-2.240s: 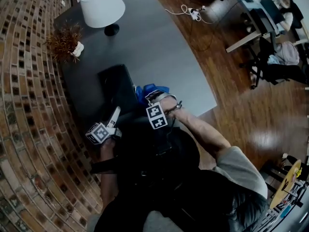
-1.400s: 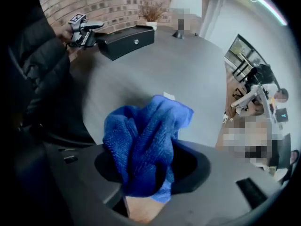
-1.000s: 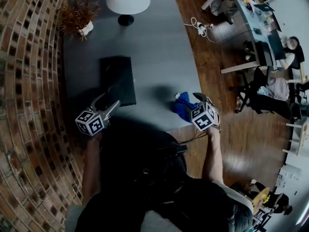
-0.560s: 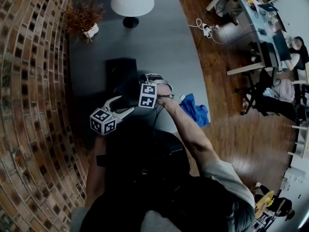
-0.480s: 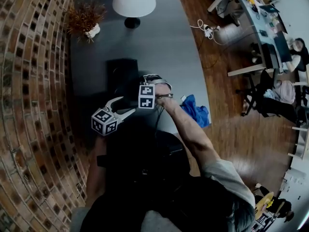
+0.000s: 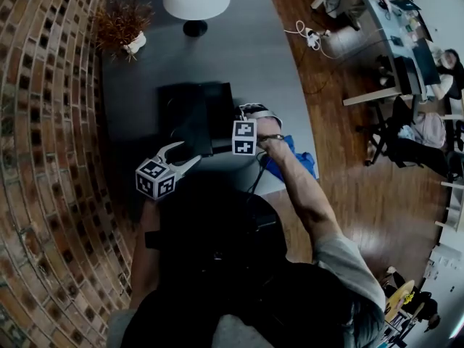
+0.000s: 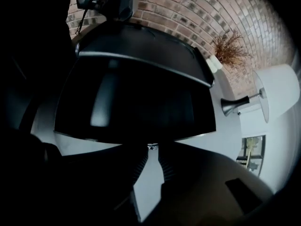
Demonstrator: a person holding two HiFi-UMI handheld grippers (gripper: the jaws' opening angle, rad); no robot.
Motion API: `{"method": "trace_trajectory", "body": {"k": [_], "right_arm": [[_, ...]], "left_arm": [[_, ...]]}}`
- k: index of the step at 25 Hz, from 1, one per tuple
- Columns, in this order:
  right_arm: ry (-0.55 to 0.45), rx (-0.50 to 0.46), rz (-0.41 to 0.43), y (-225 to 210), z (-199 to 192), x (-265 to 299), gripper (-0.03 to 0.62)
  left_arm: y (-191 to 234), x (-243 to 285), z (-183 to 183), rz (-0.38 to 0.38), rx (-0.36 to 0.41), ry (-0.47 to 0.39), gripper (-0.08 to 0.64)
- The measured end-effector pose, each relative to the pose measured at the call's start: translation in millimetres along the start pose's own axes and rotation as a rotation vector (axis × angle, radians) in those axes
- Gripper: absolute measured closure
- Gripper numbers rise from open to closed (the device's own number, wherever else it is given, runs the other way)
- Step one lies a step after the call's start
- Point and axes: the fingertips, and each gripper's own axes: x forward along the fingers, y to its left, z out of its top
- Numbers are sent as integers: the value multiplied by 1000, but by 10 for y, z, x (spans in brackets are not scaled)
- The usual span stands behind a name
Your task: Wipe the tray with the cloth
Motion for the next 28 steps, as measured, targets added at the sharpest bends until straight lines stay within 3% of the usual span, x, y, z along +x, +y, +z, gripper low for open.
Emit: {"method": "trace_trajectory", "body": {"k": [4, 15, 18, 22, 28], "right_arm": [[27, 39, 12, -13, -223, 68, 522], [25, 156, 30, 57, -272, 39, 522], [52, 153, 21, 93, -276, 23, 522], [-3, 194, -9, 51, -262, 60, 520], [3, 170, -39, -22, -284, 88, 516]], "left_arm": [[36, 12, -6, 23, -23, 15, 333], [62, 35, -37, 60, -13, 31, 333], [58, 43, -44, 66, -1, 31, 331], [65, 44, -48, 77, 18, 36, 331], [45, 48, -66, 90, 32, 42, 328]]}}
